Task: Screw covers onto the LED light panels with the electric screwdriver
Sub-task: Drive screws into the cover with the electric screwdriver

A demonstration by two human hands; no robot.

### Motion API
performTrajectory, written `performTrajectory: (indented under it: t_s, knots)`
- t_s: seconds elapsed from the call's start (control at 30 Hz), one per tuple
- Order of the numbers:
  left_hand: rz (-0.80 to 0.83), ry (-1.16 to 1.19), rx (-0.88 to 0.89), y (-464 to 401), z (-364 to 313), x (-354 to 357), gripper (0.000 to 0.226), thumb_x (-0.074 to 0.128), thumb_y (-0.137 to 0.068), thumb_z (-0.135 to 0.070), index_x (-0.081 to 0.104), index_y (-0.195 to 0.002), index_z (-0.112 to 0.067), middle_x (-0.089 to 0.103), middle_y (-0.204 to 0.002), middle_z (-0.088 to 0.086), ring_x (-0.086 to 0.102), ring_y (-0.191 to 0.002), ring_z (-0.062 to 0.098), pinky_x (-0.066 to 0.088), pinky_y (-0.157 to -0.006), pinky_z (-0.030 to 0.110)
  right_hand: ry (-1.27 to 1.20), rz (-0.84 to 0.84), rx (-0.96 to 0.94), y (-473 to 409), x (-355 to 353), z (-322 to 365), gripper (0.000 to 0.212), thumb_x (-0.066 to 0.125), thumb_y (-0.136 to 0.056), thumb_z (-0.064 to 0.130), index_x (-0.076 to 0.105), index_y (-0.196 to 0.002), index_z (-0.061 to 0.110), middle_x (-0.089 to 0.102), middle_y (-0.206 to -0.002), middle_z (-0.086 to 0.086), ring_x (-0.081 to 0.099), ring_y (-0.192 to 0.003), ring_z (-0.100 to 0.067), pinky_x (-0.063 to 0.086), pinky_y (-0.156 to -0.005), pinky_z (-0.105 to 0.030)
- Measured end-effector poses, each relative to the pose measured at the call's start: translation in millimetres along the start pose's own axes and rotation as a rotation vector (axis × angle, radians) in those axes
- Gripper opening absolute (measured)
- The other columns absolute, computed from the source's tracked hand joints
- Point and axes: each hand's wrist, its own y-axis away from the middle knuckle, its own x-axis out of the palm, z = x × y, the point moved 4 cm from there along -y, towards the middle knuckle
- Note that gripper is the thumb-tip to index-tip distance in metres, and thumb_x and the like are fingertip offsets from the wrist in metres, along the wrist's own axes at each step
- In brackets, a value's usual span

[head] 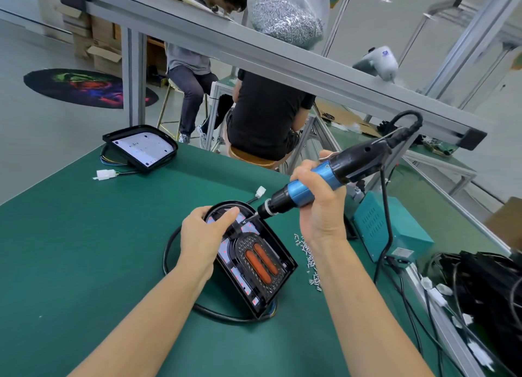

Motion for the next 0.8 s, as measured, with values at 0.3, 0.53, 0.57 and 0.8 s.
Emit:
performTrajectory:
  t_s: [0.3, 0.53, 0.57, 0.8]
  knots:
    - [-0.031, 0.026, -0.048, -1.8, 6.3, -5.7, 0.030, 0.080, -0.075, -0.018, 0.066, -0.099, -0.006, 0.072, -0.093, 0.007, 0.067, -0.084, 0.022, 0.053, -0.078, 0.032, 0.028, -0.027, 0.022, 3.9, 1.5, -7.8, 0.027, 0.072, -0.074, 0.004, 0.054, -0.084, 0.022, 0.053, -0.076, 0.003, 0.050, -0.077, -0.020, 0.049, -0.074, -0.029]
    - [-0.018, 0.019, -0.024, -2.7, 4.8, -4.2, 0.023, 0.078, -0.076, -0.016, 0.068, -0.093, -0.006, 0.071, -0.085, 0.004, 0.066, -0.075, 0.018, 0.051, -0.070, 0.028, 0.077, 0.102, 0.011, 4.9, 7.1, -3.7, 0.036, 0.065, -0.074, -0.004, 0.058, -0.068, 0.031, 0.052, -0.074, 0.004, 0.047, -0.075, -0.016, 0.047, -0.070, -0.023]
    - [-0.018, 0.017, -0.018, -2.6, 4.8, -4.1, 0.020, 0.078, -0.076, -0.016, 0.068, -0.090, -0.006, 0.071, -0.082, 0.002, 0.065, -0.071, 0.015, 0.050, -0.066, 0.025, 0.079, 0.109, 0.016, 5.2, 7.4, -3.4, 0.036, 0.065, -0.073, -0.004, 0.058, -0.068, 0.031, 0.052, -0.074, 0.004, 0.046, -0.075, -0.015, 0.047, -0.070, -0.022]
    - [-0.007, 0.018, -0.009, -1.0, 4.1, -1.3, 0.015, 0.078, -0.077, -0.017, 0.068, -0.086, -0.010, 0.071, -0.078, -0.002, 0.065, -0.065, 0.008, 0.047, -0.057, 0.017, 0.111, 0.133, -0.001, 5.8, 7.8, -0.2, 0.033, 0.065, -0.073, -0.004, 0.053, -0.073, 0.027, 0.051, -0.076, 0.003, 0.045, -0.075, -0.014, 0.042, -0.071, -0.026]
